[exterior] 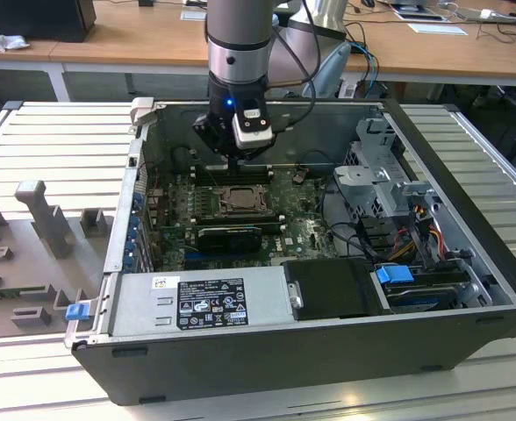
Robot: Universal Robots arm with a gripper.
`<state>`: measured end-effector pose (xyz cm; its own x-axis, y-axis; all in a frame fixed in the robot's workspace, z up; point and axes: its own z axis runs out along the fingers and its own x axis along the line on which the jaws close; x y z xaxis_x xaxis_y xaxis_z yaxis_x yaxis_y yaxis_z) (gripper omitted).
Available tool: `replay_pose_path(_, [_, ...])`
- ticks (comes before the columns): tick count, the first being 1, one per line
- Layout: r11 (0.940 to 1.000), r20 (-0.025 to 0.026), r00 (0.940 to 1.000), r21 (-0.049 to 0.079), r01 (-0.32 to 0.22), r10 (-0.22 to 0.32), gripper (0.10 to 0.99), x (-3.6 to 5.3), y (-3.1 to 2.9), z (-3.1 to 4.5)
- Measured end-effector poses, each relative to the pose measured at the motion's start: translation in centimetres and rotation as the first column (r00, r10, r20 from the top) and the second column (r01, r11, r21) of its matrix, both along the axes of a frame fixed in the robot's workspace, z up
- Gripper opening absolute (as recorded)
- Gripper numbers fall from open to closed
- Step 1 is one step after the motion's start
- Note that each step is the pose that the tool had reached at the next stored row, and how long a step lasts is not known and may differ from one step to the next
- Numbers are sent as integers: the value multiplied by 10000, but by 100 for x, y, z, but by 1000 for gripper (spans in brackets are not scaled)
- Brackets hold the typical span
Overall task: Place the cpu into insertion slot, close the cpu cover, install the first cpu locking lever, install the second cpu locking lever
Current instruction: 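Install the first cpu locking lever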
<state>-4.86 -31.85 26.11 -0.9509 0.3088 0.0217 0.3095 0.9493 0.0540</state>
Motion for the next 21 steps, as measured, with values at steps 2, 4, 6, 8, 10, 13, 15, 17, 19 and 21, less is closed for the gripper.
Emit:
replay_pose_path(2, [9992,1,9992,0,-411,411,106,0,0,0])
replay_pose_path(4, [9970,1,9970,0,-776,776,106,0,0,0])
replay_pose_path(6, [9944,7,9944,-1,-1056,1056,106,0,0,-1])
replay_pose_path(8, [9906,20,9906,0,-1368,1368,106,0,0,-4])
replay_pose_path(10, [9831,38,9831,-5,-1829,1829,106,0,0,-11])
replay_pose_path(13, [9709,51,9708,-8,-2397,2397,106,0,0,-22])
replay_pose_path(15, [9619,63,9619,-10,-2735,2735,106,-10,-1,-27])
replay_pose_path(17, [9614,77,9613,-9,-2753,2753,106,-54,-1,-27])
replay_pose_path(19, [9612,94,9611,0,-2759,2759,106,-149,-1,-27])
replay_pose_path(21, [9611,98,9610,2,-2763,2763,106,-216,-1,-28])
